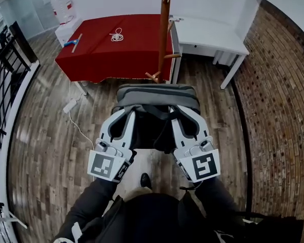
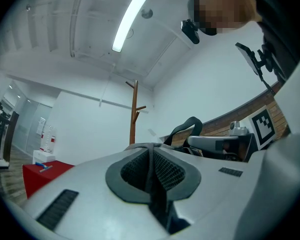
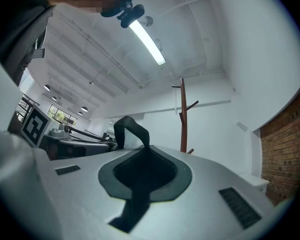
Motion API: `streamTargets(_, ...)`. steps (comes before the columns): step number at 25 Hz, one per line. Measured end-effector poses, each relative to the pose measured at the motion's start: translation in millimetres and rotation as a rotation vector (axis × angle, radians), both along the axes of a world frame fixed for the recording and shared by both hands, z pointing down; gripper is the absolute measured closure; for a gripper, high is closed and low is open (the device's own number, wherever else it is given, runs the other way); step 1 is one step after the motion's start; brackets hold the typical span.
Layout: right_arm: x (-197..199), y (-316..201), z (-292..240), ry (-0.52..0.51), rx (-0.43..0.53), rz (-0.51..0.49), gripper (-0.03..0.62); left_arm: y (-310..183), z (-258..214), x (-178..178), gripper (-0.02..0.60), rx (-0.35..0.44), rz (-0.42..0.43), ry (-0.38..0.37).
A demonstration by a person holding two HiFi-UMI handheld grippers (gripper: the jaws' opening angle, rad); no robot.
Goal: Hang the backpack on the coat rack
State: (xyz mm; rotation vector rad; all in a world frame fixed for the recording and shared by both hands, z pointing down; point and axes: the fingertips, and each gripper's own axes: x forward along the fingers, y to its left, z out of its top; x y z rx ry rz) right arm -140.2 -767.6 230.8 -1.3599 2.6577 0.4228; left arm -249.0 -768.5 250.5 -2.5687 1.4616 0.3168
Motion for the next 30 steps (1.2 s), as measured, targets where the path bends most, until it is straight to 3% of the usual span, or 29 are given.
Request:
streamTargets(9, -26, -41, 28, 0.012, -0.056, 0.052, 0.574, -45, 28, -24, 0.548, -0.079, 0.053, 0.024)
streamTargets(16, -34, -68, 64, 0.011, -0.092, 0.077, 0.574, -74, 64, -32, 0.546, -0.103, 0.080, -0.003)
streamTargets(30, -41, -138, 139, 0.010, -0.181, 0.094, 0.574, -139, 136, -39, 0.546, -0.177, 0.077, -0.011)
